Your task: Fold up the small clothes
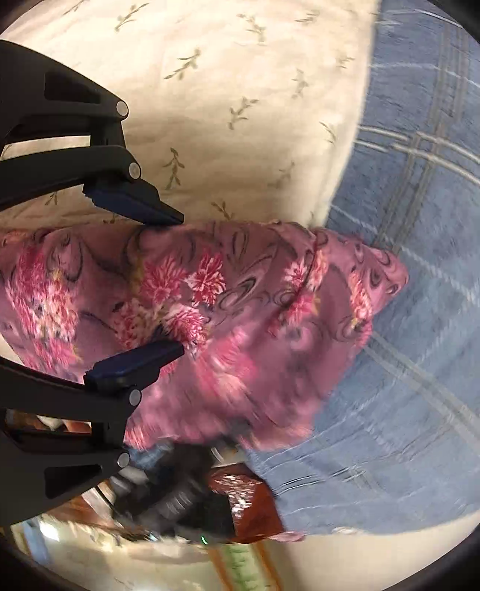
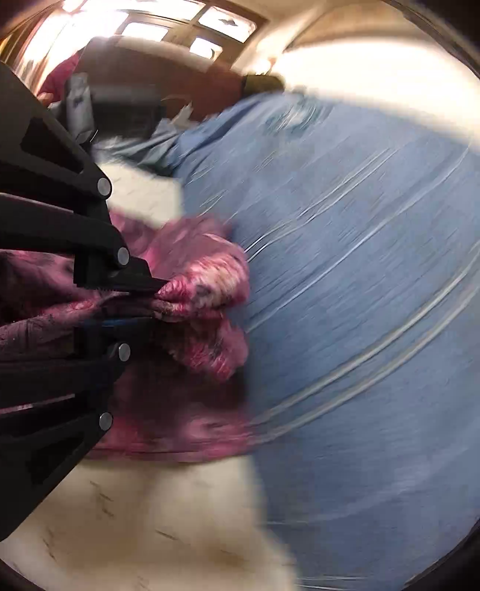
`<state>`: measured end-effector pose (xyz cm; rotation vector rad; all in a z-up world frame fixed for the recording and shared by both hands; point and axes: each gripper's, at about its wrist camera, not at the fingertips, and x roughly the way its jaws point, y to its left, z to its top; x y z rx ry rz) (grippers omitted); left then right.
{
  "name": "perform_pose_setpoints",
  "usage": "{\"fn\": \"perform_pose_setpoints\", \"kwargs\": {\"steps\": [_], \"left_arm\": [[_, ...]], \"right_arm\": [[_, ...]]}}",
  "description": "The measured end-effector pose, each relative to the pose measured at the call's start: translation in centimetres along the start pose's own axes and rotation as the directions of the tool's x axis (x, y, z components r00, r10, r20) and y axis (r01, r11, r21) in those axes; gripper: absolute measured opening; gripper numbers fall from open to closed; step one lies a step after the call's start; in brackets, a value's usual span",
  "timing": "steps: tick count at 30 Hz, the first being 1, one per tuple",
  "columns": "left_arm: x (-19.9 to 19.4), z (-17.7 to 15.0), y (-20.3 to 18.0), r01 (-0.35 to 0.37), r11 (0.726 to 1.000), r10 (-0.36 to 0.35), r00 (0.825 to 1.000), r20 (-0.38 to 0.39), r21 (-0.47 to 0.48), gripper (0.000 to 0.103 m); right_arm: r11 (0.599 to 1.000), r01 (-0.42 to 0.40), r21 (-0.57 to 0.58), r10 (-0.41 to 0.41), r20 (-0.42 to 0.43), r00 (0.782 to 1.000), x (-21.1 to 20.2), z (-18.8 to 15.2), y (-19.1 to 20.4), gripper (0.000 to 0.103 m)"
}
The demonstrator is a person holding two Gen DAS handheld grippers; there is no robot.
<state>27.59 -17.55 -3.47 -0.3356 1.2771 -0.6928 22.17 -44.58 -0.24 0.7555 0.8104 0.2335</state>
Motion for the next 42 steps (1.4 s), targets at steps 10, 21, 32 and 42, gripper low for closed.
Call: {"fn": "perform_pose_setpoints", "kwargs": {"steps": [10,21,32,42], "left_arm": [[3.1,-1.0,-2.9,-0.130,0.988,0.130,0.991,0.005,0.080,0.062],[0.5,-6.2,-3.9,-0.285,0.949,0.269,0.955,0.129,0.134,0.062],[-0.1,-8.4,-5.9,-0.366,0.914,0.339,0.926,0.167,0.174,0.062],[0.0,-9.3,-6.3,-0.386,0.907,0.361,0.918,0.161,0.166,0.062]], "right_arm": [[0.976,0.131,0.173,-0.119,-0.075,0.990,1.1,-1.1,-6.0,0.021],[0.982,0.185,-0.036,-0.188,-0.122,0.974,-4.3,-6.9,-3.3,0.059],[0.969,0.218,-0.113,-0.228,-0.086,0.970,-8.4,-9.8,-0.3,0.051],[0.963,0.264,-0.050,-0.268,-0.111,0.957,-10.3,-12.8,-2.0,0.052]]}}
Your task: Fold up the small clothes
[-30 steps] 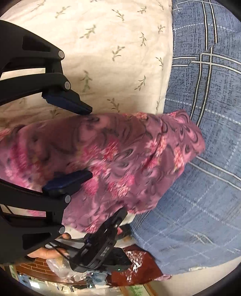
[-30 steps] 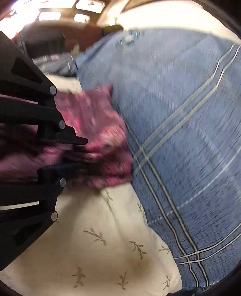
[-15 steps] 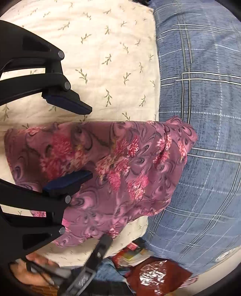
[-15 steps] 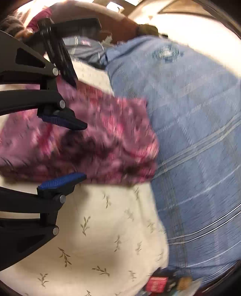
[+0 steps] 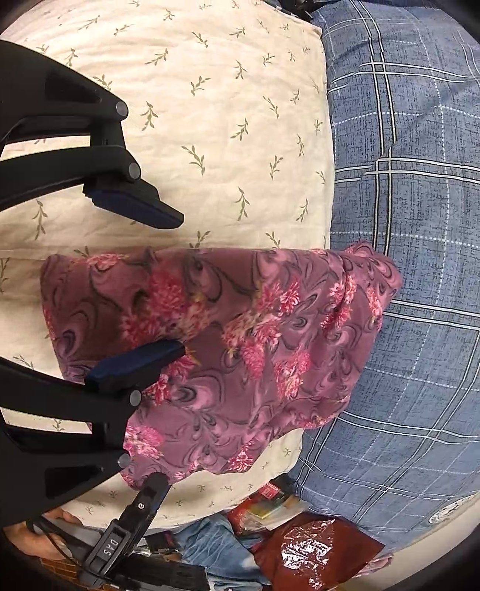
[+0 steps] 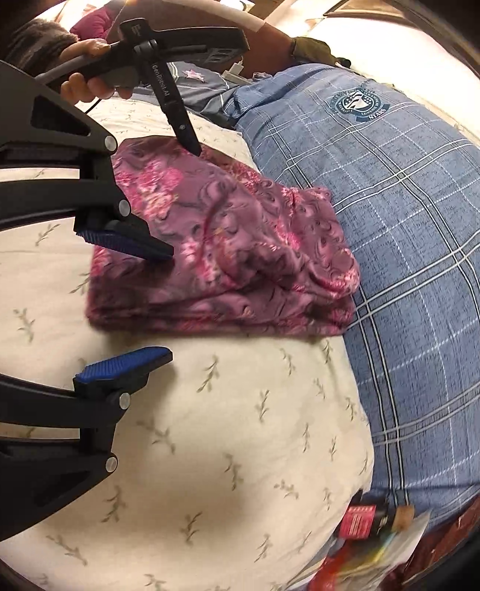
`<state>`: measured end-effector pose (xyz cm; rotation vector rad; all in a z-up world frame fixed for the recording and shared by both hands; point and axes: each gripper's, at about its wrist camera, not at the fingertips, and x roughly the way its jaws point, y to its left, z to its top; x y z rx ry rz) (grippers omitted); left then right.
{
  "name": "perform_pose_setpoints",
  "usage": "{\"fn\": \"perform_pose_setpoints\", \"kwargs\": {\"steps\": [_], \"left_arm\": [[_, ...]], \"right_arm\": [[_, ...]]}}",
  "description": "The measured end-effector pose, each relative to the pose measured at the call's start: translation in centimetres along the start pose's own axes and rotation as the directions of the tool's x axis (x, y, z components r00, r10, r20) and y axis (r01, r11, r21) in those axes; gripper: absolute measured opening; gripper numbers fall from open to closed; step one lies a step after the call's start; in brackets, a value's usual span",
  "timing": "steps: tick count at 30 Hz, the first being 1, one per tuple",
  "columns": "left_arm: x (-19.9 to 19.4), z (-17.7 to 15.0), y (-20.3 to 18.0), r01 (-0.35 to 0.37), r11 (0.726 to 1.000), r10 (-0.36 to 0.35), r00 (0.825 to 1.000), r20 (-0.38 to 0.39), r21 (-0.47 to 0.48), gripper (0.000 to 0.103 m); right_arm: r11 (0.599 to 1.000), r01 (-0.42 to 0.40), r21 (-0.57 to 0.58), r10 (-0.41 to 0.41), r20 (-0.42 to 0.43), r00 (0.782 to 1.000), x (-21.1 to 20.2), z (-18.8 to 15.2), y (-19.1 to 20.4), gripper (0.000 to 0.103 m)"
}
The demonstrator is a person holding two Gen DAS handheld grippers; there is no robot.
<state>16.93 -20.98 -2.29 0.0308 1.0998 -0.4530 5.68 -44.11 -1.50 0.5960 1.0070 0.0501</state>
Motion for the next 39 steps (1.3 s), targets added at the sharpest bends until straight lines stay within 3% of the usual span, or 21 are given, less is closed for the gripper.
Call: {"fn": "perform_pose_setpoints", "kwargs": {"steps": [3,5,9,10,11,13,18,20,21,23,25,28,30,32,36,39], "left_arm": [[-0.1,-0.3,0.2,0.003,1.000,-0.003,1.000,-0.011,-0.014,0.062],[0.0,-0.4,0.5,0.016,0.999,-0.017,1.000,-0.025,-0.031,0.062],[0.4,-0.6,1.8,0.082,0.989,-0.091,0.993,-0.074,-0.121,0.064],[0.5,-0.7,2.2,0.099,0.985,-0.112,0.990,-0.084,-0.142,0.064],[0.4,-0.8,2.6,0.114,0.980,-0.130,0.987,-0.094,-0.163,0.064],[0.1,-1.0,2.9,0.132,0.974,-0.153,0.982,-0.107,-0.183,0.064],[-0.2,-2.3,2.8,0.140,0.976,-0.163,0.978,-0.131,-0.167,0.064],[1.0,-3.1,2.9,0.132,0.977,-0.162,0.970,-0.182,-0.166,0.064],[1.3,-3.4,3.1,0.135,0.976,-0.166,0.968,-0.188,-0.169,0.064],[0.7,-3.5,3.0,0.144,0.980,-0.168,0.970,-0.178,-0.138,0.064],[0.0,-3.4,3.0,0.167,0.980,-0.184,0.966,-0.183,-0.106,0.063],[-1.7,-2.5,3.8,0.247,0.964,-0.260,0.954,-0.152,-0.097,0.063],[-2.7,-1.2,4.8,0.289,0.950,-0.302,0.947,-0.110,-0.117,0.063],[-3.0,0.6,5.8,0.300,0.943,-0.311,0.948,-0.066,-0.142,0.064],[-0.7,3.8,6.8,0.260,0.950,-0.277,0.958,-0.076,-0.174,0.064],[1.9,5.5,6.6,0.276,0.937,-0.305,0.945,-0.119,-0.212,0.064]], "right_arm": [[0.999,-0.025,0.036,0.025,0.014,1.000,-0.6,0.0,-0.4,0.052],[0.997,-0.048,0.064,0.047,0.023,0.999,-0.6,0.0,-0.6,0.058],[0.985,-0.097,0.144,0.094,0.028,0.995,0.5,-0.1,-1.1,0.059],[0.982,-0.118,0.149,0.117,0.017,0.993,1.0,-0.2,-0.8,0.053],[0.983,-0.122,0.135,0.122,0.011,0.993,1.2,-0.2,-0.4,0.033],[0.995,-0.095,0.028,0.095,0.030,0.995,0.8,-0.3,1.6,0.012],[0.985,-0.175,-0.002,0.174,0.129,0.976,-2.2,-0.7,2.6,0.011],[0.990,-0.143,0.002,0.142,0.093,0.985,-1.5,-1.5,1.9,0.011],[0.996,-0.089,0.010,0.089,0.037,0.995,-0.2,-2.1,1.2,0.011],[0.998,-0.057,0.021,0.058,-0.023,0.998,1.0,-3.0,0.2,0.011],[0.997,-0.073,0.034,0.073,-0.001,0.997,0.2,-2.7,0.2,0.018],[0.996,-0.089,-0.007,0.089,0.055,0.994,-1.8,-1.3,0.7,0.019],[0.993,-0.112,-0.022,0.113,0.095,0.989,-2.9,0.4,0.8,0.030],[0.991,-0.133,0.000,0.132,0.108,0.985,-2.9,1.7,0.5,0.062],[0.986,-0.152,0.072,0.143,0.112,0.983,-0.5,4.9,-0.2,0.063],[0.978,-0.165,0.124,0.158,0.065,0.985,2.4,6.5,-0.6,0.063]]}}
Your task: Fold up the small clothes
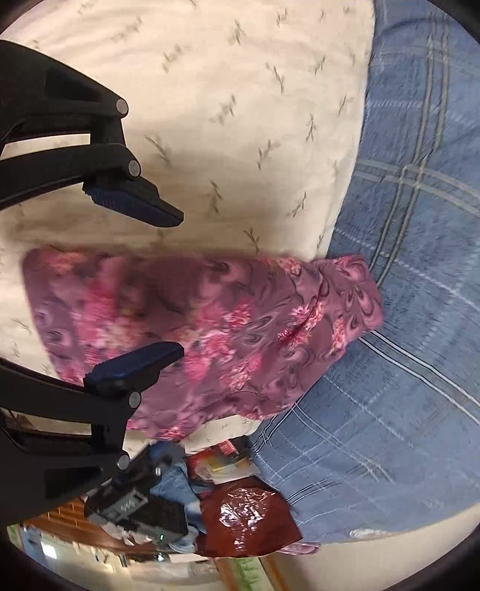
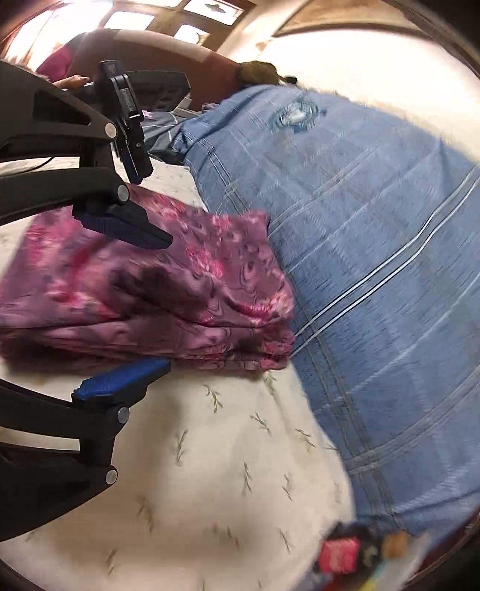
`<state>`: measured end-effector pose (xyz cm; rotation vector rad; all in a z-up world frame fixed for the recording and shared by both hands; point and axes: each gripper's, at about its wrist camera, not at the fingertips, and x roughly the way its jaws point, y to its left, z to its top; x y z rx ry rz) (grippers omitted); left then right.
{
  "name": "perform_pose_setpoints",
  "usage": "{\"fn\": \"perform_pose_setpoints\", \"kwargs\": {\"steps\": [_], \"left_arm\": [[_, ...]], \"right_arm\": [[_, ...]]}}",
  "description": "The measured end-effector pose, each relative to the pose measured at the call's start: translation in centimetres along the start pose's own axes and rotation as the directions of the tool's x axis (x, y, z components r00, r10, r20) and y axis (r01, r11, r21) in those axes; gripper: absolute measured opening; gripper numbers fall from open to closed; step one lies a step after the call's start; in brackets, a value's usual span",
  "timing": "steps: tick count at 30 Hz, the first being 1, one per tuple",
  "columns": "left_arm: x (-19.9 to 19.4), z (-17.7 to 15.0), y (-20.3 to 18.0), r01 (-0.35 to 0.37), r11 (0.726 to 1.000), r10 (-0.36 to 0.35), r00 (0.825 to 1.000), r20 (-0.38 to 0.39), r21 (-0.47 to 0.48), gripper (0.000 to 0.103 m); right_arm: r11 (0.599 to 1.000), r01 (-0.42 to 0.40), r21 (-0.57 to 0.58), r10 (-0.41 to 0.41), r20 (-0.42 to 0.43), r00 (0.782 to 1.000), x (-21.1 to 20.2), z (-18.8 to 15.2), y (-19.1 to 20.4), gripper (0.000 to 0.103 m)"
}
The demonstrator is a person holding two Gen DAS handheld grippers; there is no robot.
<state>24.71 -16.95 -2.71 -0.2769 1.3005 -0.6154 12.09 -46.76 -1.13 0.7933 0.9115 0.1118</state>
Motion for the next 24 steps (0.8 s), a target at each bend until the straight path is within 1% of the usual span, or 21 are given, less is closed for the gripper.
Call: {"fn": "perform_pose_setpoints", "kwargs": {"steps": [2,3,4,5,6,7,8,9,10,12,13,14,15,16,17,20,22,24], "left_arm": [[1.3,0.5,0.0,0.016,1.000,-0.016,0.999,-0.035,0.000,0.064],[2.0,0.5,0.1,0.031,1.000,-0.031,0.998,-0.056,-0.002,0.064],[2.6,0.4,0.2,0.049,0.999,-0.049,0.996,-0.078,-0.007,0.064],[3.4,0.3,0.2,0.068,0.998,-0.069,0.992,-0.106,-0.017,0.068],[4.2,0.0,0.4,0.090,0.995,-0.093,0.988,-0.125,-0.033,0.071],[4.8,-0.2,0.6,0.123,0.991,-0.129,0.982,-0.139,-0.054,0.077],[4.9,-0.4,0.7,0.150,0.986,-0.158,0.980,-0.124,-0.068,0.083],[4.5,-0.6,0.6,0.159,0.985,-0.165,0.980,-0.107,-0.062,0.084],[4.5,-0.6,0.3,0.153,0.987,-0.158,0.982,-0.106,-0.049,0.084],[4.5,-0.8,-0.2,0.126,0.992,-0.128,0.988,-0.084,-0.033,0.082],[4.5,-0.9,-0.5,0.105,0.994,-0.106,0.992,-0.068,-0.028,0.067],[4.3,-0.9,-0.8,0.063,0.998,-0.064,0.997,-0.051,-0.016,0.053],[4.0,-0.9,-1.1,0.049,0.999,-0.050,0.998,-0.038,-0.009,0.047],[3.5,-0.9,-1.2,0.049,0.999,-0.049,0.999,-0.021,-0.006,0.036],[2.7,-1.1,-1.5,0.053,0.999,-0.053,0.999,-0.003,0.006,0.034],[0.6,-2.0,-2.4,0.054,0.997,-0.055,0.998,0.024,0.049,0.032],[-0.8,-2.5,-2.9,0.042,0.996,-0.045,0.998,0.040,0.075,0.032],[-2.8,-3.4,-2.8,0.052,0.995,-0.057,0.997,0.053,0.082,0.032]], "right_arm": [[1.000,-0.002,0.011,0.002,-0.067,0.998,2.6,0.5,-0.5,0.065],[1.000,-0.007,0.012,0.008,-0.087,0.996,3.2,0.3,-0.6,0.068],[0.999,-0.023,0.027,0.026,-0.121,0.992,4.4,0.2,-1.2,0.075],[0.998,-0.047,0.038,0.052,-0.125,0.991,4.7,0.0,-1.6,0.075],[0.996,-0.084,0.039,0.088,-0.105,0.991,4.5,-0.1,-1.8,0.077],[0.990,-0.134,0.039,0.138,-0.115,0.984,4.5,-0.2,-2.1,0.079],[0.987,-0.158,0.031,0.161,-0.128,0.979,4.4,-0.3,-2.1,0.079],[0.982,-0.189,-0.005,0.186,-0.160,0.969,4.4,-0.5,-1.9,0.079],[0.981,-0.190,-0.029,0.182,-0.172,0.968,4.4,-0.6,-1.7,0.077],[0.986,-0.142,-0.086,0.126,-0.172,0.977,4.5,-1.0,-1.0,0.071],[0.989,-0.113,-0.098,0.096,-0.163,0.982,4.6,-1.1,-0.7,0.059],[0.991,-0.083,-0.109,0.066,-0.150,0.986,4.6,-1.3,-0.3,0.053],[0.991,-0.064,-0.119,0.048,-0.132,0.990,4.5,-1.5,0.1,0.051],[0.990,-0.048,-0.132,0.033,-0.113,0.993,4.2,-1.6,0.5,0.045],[0.989,-0.031,-0.142,0.017,-0.100,0.995,3.9,-1.7,0.8,0.042],[0.988,-0.003,-0.157,-0.008,-0.072,0.997,3.0,-2.2,2.2,0.039],[0.985,-0.011,-0.172,-0.002,-0.072,0.997,2.0,-2.8,3.2,0.039],[0.984,-0.023,-0.176,0.011,-0.069,0.998,0.9,-3.4,4.2,0.039]]}}
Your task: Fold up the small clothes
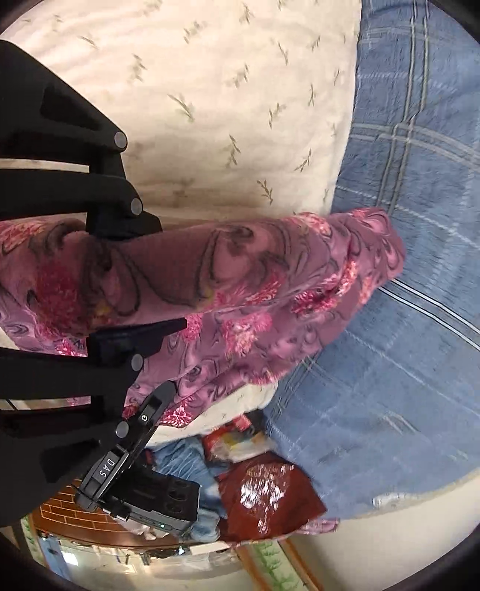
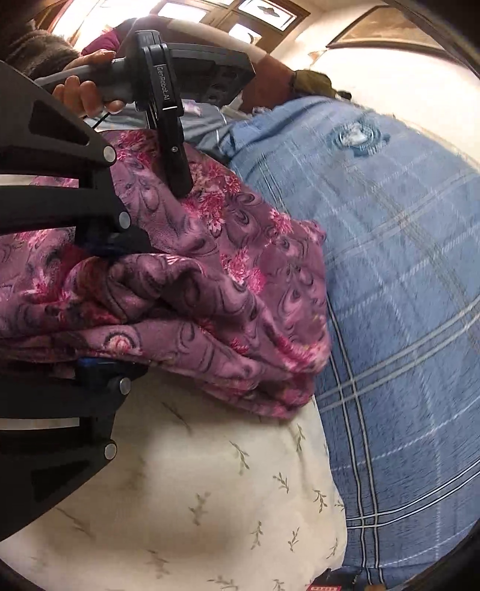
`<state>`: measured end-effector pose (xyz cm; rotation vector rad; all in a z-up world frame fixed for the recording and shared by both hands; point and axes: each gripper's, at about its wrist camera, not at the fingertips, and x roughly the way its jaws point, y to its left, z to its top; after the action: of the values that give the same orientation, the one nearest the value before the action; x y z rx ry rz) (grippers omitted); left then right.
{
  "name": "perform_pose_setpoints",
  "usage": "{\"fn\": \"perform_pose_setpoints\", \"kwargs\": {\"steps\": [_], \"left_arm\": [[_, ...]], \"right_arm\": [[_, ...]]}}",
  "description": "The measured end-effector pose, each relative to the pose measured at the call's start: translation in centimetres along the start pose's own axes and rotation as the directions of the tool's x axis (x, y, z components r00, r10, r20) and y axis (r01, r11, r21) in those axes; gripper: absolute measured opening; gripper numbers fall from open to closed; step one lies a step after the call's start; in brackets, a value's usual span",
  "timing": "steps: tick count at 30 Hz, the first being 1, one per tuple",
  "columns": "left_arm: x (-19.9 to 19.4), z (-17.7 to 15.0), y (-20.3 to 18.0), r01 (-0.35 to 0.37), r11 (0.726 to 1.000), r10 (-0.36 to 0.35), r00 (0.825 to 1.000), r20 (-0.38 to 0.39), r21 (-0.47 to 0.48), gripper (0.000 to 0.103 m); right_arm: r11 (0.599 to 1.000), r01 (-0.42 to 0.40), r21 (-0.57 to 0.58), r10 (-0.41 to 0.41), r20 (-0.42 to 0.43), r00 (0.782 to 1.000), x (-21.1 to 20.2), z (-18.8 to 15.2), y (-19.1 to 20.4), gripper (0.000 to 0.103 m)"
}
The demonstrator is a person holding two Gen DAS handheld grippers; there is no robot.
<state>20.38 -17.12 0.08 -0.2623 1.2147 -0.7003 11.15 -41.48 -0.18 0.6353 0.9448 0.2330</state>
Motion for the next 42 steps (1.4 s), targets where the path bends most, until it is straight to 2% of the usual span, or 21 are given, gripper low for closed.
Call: {"fn": "perform_pose_setpoints", "kwargs": {"steps": [4,9,14,16,17,18,22,25,27,32,33,34,35,36,38,40,42], "left_arm": [[-4.2,-2.8,0.5,0.020,1.000,-0.021,1.000,0.017,0.011,0.032],[-7.9,-9.2,1.9,0.011,1.000,-0.011,1.000,0.004,0.026,0.032],[-6.8,-14.9,5.5,0.003,1.000,-0.006,0.996,-0.088,-0.030,0.033],[-5.5,-16.0,6.7,-0.022,0.999,0.015,0.992,-0.126,-0.050,0.035],[-5.1,-16.4,7.3,-0.020,0.998,0.011,0.990,-0.140,-0.061,0.038],[-5.3,-16.6,7.6,-0.004,0.998,-0.005,0.991,-0.137,-0.066,0.039],[-8.0,-15.7,8.0,0.046,0.998,-0.049,0.991,-0.121,-0.032,0.039],[-9.7,-13.7,7.9,0.034,0.999,-0.033,0.998,-0.048,0.006,0.054],[-9.9,-11.6,8.2,0.017,1.000,-0.017,1.000,-0.010,-0.004,0.055],[-7.2,-6.6,9.7,0.034,0.996,-0.036,0.999,-0.029,-0.086,0.055],[-6.2,-5.7,9.6,0.026,0.995,-0.029,0.999,-0.037,-0.099,0.055],[-5.5,-5.0,9.5,0.025,0.994,-0.029,0.999,-0.043,-0.107,0.055],[-4.6,-4.2,9.2,0.024,0.995,-0.029,0.998,-0.049,-0.101,0.054],[-4.4,-3.7,9.1,0.019,0.996,-0.023,0.998,-0.050,-0.089,0.054],[-3.6,-2.6,7.9,0.002,0.999,-0.003,1.000,-0.031,-0.037,0.037],[-2.4,-1.8,6.9,-0.052,0.998,0.052,0.999,-0.015,0.019,0.037],[-0.1,-1.1,6.7,-0.107,0.993,0.109,0.993,-0.035,0.056,0.030]], "right_arm": [[0.998,-0.030,-0.046,0.031,0.021,0.999,-2.3,-2.3,3.7,0.039],[0.993,-0.062,-0.104,0.061,-0.011,0.998,-4.2,-7.7,7.5,0.039],[0.990,-0.061,-0.123,0.052,-0.076,0.996,-3.8,-13.1,8.4,0.040],[0.991,-0.021,-0.129,0.007,-0.110,0.994,-3.1,-15.0,8.1,0.043],[0.990,0.019,-0.141,-0.038,-0.134,0.990,-2.4,-15.9,7.9,0.046],[0.989,0.028,-0.145,-0.049,-0.137,0.989,-2.3,-16.1,7.7,0.048],[0.991,0.047,-0.126,-0.064,-0.142,0.988,-4.2,-15.0,7.6,0.051],[0.989,0.063,-0.131,-0.069,-0.040,0.997,-6.5,-12.4,7.4,0.052],[0.993,0.050,-0.110,-0.051,-0.006,0.999,-6.7,-10.8,7.2,0.052],[0.995,0.058,-0.079,-0.059,-0.015,0.998,-1.7,-7.3,7.7,0.051],[0.995,0.066,-0.072,-0.067,-0.020,0.998,-0.5,-6.8,7.5,0.049],[0.996,0.065,-0.066,-0.067,-0.024,0.997,0.6,-6.3,7.4,0.037],[0.996,0.055,-0.069,-0.056,-0.022,0.998,1.1,-6.1,7.4,0.007],[0.995,0.034,-0.096,-0.037,-0.030,0.999,1.6,-5.6,7.6,0.006],[0.994,-0.004,-0.113,0.002,-0.014,1.000,1.2,-5.2,8.2,0.005],[0.993,-0.036,-0.111,0.043,0.056,0.998,-0.7,-4.7,8.0,0.005],[0.998,-0.025,-0.063,0.030,0.069,0.997,-0.7,-4.4,6.3,0.005]]}}
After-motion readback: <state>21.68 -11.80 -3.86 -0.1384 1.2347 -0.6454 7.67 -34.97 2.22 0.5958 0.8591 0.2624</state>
